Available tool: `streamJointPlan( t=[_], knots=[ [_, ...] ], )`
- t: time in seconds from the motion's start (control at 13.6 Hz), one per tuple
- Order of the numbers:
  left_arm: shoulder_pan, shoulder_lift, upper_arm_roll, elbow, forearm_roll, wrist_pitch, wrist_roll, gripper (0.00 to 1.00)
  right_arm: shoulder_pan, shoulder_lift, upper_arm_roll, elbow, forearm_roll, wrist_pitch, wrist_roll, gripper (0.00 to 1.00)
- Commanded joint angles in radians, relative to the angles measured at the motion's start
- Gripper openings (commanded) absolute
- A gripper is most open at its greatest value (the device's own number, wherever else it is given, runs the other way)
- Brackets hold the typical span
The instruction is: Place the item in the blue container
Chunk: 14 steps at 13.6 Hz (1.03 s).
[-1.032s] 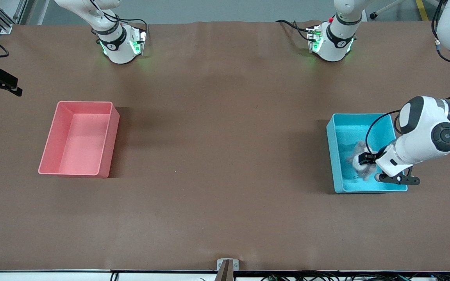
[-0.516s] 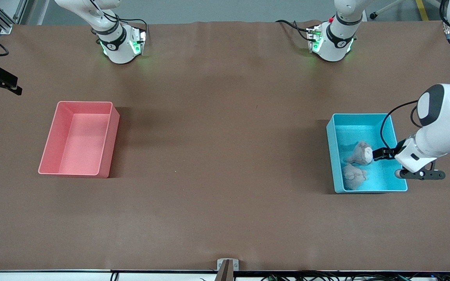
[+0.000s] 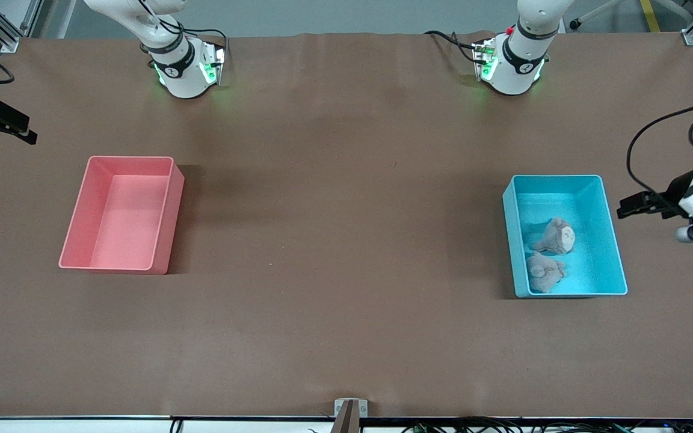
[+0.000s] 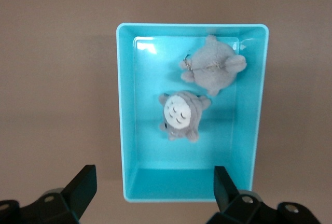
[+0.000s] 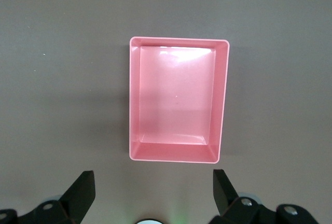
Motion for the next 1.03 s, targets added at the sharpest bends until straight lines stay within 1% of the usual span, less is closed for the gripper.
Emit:
streamJointPlan(
  t=[0.0,0.15,0.22,0.44,0.52,0.59,0.66,0.81,0.88,0.96],
  knots=[
    [0.004,-0.048,-0.005,0.115,-0.039,-0.155,0.015,0.99,-0.001,-0.036,0.001,-0.036,0.018,0.002,0.012,1.0],
    [0.004,-0.055,-0.009,0.188,-0.042,-0.245,0.012,0.99,-0.001,-0.036,0.001,-0.038,0.016,0.0,0.003,1.0],
    [0.004,-0.077,-0.009,0.2,-0.043,-0.268,0.012,0.99,0.0,-0.036,0.001,-0.038,0.015,-0.003,0.003,1.0],
    [-0.01,-0.133,-0.003,0.2,-0.08,-0.272,-0.003,1.0,-0.001,-0.036,0.001,-0.038,0.013,-0.002,0.003,1.0],
    [-0.051,-0.148,0.016,0.199,-0.08,-0.272,-0.008,1.0,-0.001,-0.036,0.001,-0.038,0.012,-0.002,0.002,1.0],
    [-0.111,-0.154,0.073,0.199,-0.08,-0.275,-0.01,1.0,-0.001,-0.036,0.001,-0.038,0.01,-0.002,0.002,1.0],
    [-0.213,-0.156,0.168,0.197,-0.08,-0.276,-0.01,1.0,-0.001,-0.036,0.001,-0.038,0.009,-0.002,0.002,1.0],
    [-0.472,-0.166,0.425,0.191,-0.08,-0.278,-0.01,1.0,-0.001,-0.036,0.001,-0.038,0.005,0.0,0.002,1.0],
    [-0.575,-0.17,0.531,0.188,-0.08,-0.278,-0.01,1.0,-0.001,-0.035,0.001,-0.038,0.005,0.002,0.002,1.0],
    [-0.638,-0.171,0.596,0.187,-0.082,-0.278,-0.01,1.0,-0.003,-0.035,0.001,-0.038,0.005,0.002,0.002,1.0]
  ],
)
